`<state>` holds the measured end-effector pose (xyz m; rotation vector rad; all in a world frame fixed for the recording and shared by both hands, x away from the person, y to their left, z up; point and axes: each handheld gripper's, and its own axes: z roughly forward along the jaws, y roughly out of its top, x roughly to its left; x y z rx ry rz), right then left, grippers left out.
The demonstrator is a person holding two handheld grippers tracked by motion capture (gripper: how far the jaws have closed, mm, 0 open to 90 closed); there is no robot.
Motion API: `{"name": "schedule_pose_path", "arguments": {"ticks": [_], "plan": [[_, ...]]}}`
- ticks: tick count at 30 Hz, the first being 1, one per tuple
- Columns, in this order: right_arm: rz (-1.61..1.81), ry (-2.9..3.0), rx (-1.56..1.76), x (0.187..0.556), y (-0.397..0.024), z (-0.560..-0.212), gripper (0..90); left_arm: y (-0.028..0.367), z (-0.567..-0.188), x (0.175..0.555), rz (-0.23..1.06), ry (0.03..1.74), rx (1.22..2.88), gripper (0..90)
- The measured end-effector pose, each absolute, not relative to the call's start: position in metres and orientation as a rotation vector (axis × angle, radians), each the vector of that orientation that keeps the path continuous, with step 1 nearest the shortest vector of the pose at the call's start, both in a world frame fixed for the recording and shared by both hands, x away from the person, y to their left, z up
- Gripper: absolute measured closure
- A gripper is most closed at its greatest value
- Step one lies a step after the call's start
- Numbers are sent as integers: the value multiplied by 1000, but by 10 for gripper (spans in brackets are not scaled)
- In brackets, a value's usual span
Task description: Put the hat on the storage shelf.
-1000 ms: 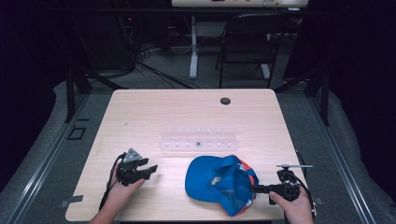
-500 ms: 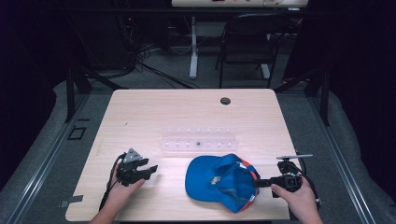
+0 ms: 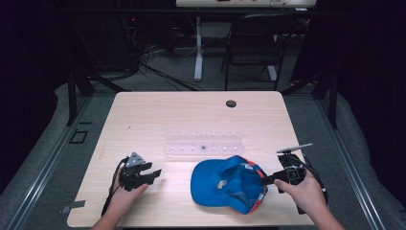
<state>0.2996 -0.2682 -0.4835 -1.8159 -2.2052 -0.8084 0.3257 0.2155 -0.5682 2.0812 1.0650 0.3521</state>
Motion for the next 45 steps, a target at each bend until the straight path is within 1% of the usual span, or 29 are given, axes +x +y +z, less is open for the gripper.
{"name": "schedule_pose_path", "arguments": {"ticks": [21,30,31,39,45], "plan": [[-490,-2349,-1871,324,-250,-462,780,217,-568,326,353,1071,2077,484],[-493,-2337,-1887,330,-251,-443,780,216,-568,326,351,1072,2078,484],[-485,-2339,-1893,332,-251,-436,781,216,-568,326,352,1070,2079,484],[-499,-2329,-1920,333,-251,-421,781,216,-569,326,353,1067,2085,483],[-474,-2348,-1888,336,-251,-408,780,215,-569,326,352,1067,2086,484]]}}
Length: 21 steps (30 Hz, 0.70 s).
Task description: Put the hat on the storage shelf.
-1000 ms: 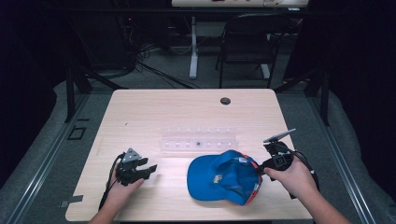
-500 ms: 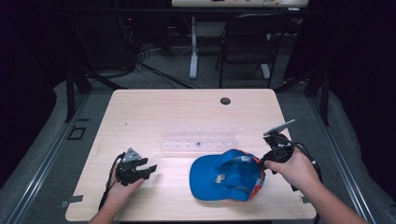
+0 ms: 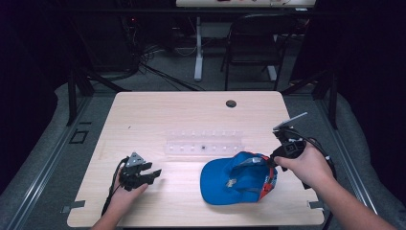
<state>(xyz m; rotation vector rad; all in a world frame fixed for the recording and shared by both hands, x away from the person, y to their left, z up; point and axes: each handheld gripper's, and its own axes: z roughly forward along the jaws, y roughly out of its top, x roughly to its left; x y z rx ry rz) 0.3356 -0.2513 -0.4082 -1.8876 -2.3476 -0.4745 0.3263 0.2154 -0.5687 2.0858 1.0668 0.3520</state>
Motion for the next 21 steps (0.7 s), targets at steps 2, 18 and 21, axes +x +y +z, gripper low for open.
{"name": "schedule_pose_path", "arguments": {"ticks": [2,18,21], "plan": [[-489,-2340,-1900,336,-250,-403,780,215,-569,326,348,1070,2084,484],[-536,-2332,-1887,341,-240,-353,780,215,-568,326,336,1062,2099,484],[-553,-2315,-1889,341,-240,-348,781,215,-568,326,336,1062,2099,483]]}}
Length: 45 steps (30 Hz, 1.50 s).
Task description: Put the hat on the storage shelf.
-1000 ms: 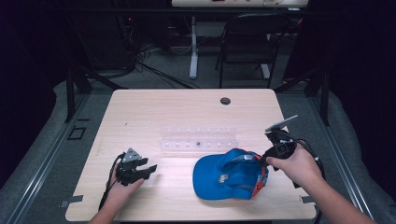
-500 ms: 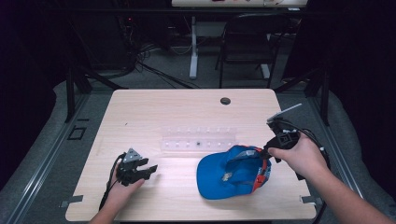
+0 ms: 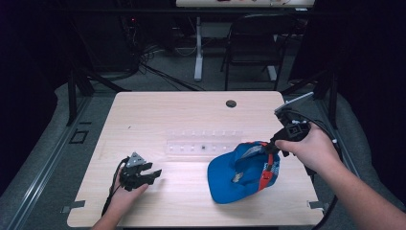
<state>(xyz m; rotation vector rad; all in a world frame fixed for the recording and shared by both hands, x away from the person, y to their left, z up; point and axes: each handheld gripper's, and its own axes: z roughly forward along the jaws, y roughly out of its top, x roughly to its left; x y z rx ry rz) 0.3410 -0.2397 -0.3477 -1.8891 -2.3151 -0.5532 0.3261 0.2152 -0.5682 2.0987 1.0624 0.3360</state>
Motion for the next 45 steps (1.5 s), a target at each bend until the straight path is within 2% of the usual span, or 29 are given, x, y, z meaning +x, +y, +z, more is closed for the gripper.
{"name": "schedule_pose_path", "arguments": {"ticks": [16,34,45], "plan": [[-660,-2231,-1853,346,-235,-311,780,215,-568,326,335,1060,2099,483],[-881,-1985,-1844,356,-263,-293,780,213,-569,326,333,1060,2101,483],[-967,-1889,-1766,362,-263,-287,780,213,-570,326,333,1061,2099,483]]}}
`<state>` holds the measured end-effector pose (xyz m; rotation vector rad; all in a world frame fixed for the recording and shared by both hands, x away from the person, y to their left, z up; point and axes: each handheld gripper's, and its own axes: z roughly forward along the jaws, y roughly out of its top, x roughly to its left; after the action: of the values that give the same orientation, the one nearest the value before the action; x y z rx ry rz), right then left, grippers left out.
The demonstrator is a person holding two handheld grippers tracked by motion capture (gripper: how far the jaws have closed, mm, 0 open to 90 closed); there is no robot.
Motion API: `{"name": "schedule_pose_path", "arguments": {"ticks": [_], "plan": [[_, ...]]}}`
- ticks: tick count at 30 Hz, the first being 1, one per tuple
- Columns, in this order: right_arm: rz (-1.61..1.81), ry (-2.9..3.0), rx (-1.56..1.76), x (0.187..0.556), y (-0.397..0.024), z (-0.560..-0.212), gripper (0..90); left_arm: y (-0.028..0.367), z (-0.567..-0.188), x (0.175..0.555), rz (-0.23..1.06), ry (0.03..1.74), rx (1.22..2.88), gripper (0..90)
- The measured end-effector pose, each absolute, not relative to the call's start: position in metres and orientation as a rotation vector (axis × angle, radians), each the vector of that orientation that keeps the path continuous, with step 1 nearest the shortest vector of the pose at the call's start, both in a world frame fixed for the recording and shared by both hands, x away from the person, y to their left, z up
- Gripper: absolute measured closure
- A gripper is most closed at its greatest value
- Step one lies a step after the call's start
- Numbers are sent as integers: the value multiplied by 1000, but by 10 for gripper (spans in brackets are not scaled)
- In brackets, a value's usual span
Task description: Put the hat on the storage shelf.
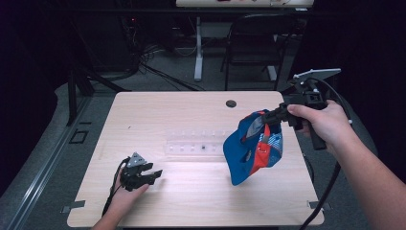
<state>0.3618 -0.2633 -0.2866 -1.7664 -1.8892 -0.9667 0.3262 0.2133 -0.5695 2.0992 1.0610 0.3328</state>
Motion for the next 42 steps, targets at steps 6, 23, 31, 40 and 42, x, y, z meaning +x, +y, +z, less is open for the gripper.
{"name": "schedule_pose_path", "arguments": {"ticks": [6,23,31,40,42], "plan": [[-1037,-1860,-1738,366,-258,-283,780,213,-569,326,332,1054,2105,483],[-1122,-1781,-1663,381,-246,-281,780,210,-569,325,334,1032,2104,483],[-1161,-1748,-1645,390,-240,-284,780,210,-569,326,332,1037,2103,484],[-1186,-1740,-1643,395,-233,-282,780,209,-569,326,329,1037,2103,483],[-1196,-1733,-1644,397,-231,-281,780,209,-569,325,328,1037,2101,484]]}}
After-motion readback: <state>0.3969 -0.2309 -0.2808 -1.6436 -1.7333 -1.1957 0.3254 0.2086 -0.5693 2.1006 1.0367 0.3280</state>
